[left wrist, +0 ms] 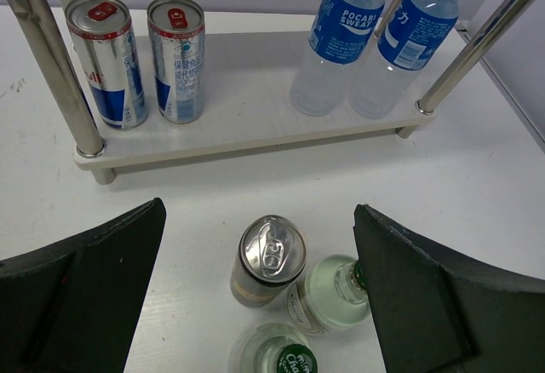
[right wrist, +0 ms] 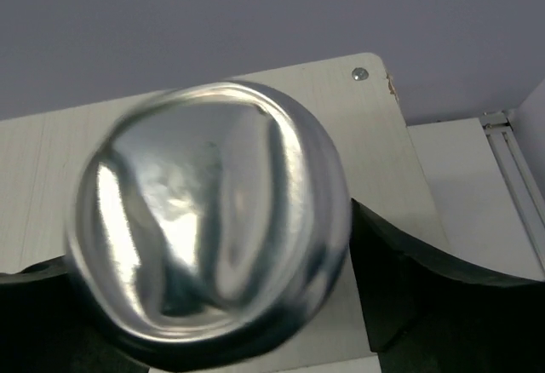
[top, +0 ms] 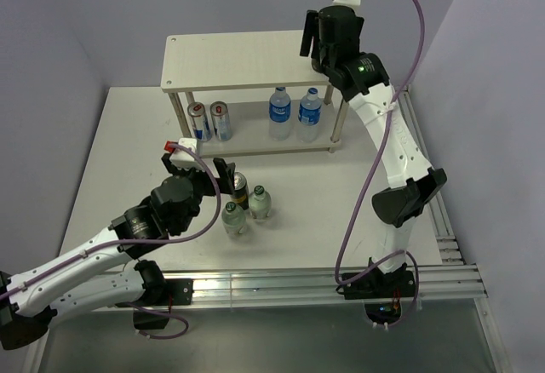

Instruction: Place and organize the beverage onto the shelf

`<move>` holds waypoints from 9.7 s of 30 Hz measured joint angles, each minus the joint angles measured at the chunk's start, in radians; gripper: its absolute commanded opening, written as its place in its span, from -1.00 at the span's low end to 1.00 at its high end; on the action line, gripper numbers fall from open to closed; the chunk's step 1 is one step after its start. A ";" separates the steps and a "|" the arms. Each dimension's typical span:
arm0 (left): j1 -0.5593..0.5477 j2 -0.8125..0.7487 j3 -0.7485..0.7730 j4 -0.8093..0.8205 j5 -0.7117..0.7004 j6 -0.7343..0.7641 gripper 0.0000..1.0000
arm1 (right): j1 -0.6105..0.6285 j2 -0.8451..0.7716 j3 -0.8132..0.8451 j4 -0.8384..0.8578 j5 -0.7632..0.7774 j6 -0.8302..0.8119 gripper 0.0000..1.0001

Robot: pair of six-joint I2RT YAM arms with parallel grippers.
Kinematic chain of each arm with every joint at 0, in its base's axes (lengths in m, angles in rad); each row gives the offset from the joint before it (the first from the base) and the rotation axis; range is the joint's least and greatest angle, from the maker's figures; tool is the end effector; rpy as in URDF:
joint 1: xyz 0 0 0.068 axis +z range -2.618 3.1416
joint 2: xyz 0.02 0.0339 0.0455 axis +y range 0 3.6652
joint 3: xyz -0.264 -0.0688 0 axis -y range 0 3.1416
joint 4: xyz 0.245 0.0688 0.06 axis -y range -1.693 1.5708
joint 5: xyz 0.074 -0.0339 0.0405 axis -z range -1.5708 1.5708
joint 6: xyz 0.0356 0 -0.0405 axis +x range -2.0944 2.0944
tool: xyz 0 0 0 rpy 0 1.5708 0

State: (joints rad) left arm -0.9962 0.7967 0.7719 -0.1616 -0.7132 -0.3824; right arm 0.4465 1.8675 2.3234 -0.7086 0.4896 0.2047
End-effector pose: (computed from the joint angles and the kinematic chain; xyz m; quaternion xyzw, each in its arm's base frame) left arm 0.1179 -0.1393 0.3375 0.0056 0.7550 -0.1730 0.6325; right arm 0.3615 0.1545 0.5013 0.0548 0.7793 0.0085 0.6242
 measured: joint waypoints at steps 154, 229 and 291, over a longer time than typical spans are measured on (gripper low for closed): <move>-0.177 -0.138 0.000 -0.123 -0.328 -0.023 0.99 | 0.614 0.003 -0.446 -0.034 -0.019 0.227 -1.00; -0.156 -0.087 -0.020 -0.042 -0.297 -0.018 0.99 | 0.144 0.021 0.169 0.042 -0.059 0.007 -1.00; -0.156 -0.086 -0.032 -0.030 -0.298 0.000 0.99 | 0.259 -0.063 -0.292 0.763 0.326 -0.365 -0.79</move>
State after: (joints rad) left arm -1.1522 0.7109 0.7399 -0.1917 -1.0111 -0.3820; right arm 0.7059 1.8042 2.0315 0.0547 0.8154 -0.1608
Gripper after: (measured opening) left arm 0.994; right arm 0.658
